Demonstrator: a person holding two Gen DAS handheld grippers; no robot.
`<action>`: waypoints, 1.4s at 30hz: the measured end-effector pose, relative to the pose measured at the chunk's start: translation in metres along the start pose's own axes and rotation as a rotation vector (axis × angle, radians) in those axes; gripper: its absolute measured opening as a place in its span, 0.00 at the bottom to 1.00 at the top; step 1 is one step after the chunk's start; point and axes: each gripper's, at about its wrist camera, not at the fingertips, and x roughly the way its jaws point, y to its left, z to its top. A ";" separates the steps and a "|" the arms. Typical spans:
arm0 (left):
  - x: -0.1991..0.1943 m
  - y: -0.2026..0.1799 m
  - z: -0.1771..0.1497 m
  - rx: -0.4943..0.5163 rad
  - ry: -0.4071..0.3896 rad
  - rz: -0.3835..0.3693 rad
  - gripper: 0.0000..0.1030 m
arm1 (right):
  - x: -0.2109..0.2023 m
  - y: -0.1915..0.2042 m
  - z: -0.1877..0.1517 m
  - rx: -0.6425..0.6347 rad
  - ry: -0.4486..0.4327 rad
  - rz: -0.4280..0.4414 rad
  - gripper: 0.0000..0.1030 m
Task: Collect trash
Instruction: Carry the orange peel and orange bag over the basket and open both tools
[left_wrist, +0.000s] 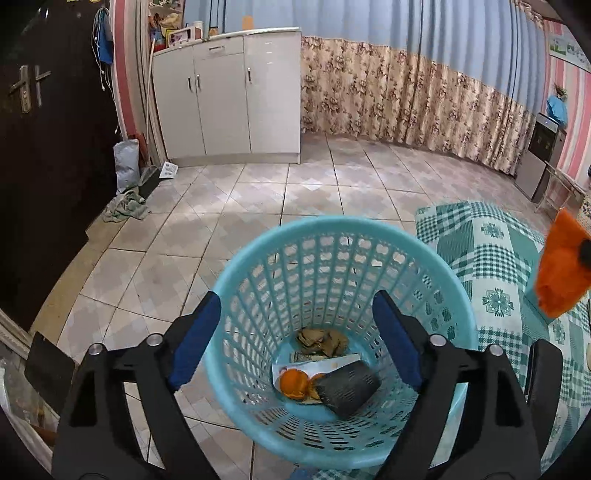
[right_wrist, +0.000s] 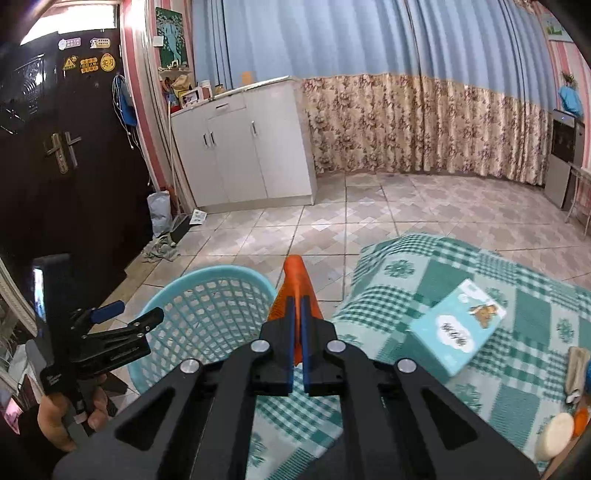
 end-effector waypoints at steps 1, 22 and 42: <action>-0.001 0.000 0.000 0.001 -0.002 0.006 0.81 | 0.005 0.005 0.000 -0.005 0.007 0.005 0.03; -0.012 0.031 -0.007 -0.052 -0.002 0.069 0.87 | 0.104 0.085 0.012 -0.130 0.129 0.090 0.18; -0.072 -0.045 0.013 0.015 -0.107 0.033 0.94 | -0.050 -0.039 0.004 -0.063 -0.049 -0.046 0.89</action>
